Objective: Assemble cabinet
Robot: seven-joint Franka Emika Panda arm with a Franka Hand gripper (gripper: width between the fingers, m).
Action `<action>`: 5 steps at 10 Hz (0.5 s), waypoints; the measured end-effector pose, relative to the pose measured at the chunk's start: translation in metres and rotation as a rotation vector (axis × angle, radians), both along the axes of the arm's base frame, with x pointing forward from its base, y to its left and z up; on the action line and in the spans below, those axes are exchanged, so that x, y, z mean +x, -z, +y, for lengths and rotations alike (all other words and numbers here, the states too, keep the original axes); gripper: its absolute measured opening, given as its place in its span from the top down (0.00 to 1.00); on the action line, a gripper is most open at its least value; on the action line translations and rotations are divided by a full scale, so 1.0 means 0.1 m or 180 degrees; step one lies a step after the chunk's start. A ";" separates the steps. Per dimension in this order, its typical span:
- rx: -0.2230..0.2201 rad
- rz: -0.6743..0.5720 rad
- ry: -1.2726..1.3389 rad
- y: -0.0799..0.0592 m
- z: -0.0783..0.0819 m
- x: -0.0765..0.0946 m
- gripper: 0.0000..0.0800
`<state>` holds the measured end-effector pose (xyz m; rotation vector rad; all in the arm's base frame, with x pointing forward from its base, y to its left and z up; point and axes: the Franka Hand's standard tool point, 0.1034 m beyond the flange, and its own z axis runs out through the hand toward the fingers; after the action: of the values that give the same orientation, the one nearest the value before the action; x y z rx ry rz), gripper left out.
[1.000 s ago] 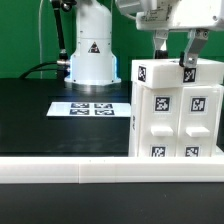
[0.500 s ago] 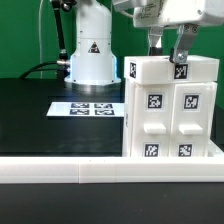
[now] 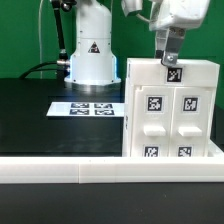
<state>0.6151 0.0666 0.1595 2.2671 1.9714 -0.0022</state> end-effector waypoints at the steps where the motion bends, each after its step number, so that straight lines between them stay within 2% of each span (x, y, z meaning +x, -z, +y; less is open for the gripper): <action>1: 0.0025 -0.0007 0.0214 0.00 0.00 -0.01 0.30; 5: 0.0085 -0.0023 0.1112 0.00 0.03 -0.08 0.30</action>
Offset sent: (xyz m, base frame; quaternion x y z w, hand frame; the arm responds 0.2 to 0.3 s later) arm -0.0060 0.0014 -0.0007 -0.0040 0.0111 0.2395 0.9708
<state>0.6066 0.0692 0.1593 2.5914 1.5546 -0.0036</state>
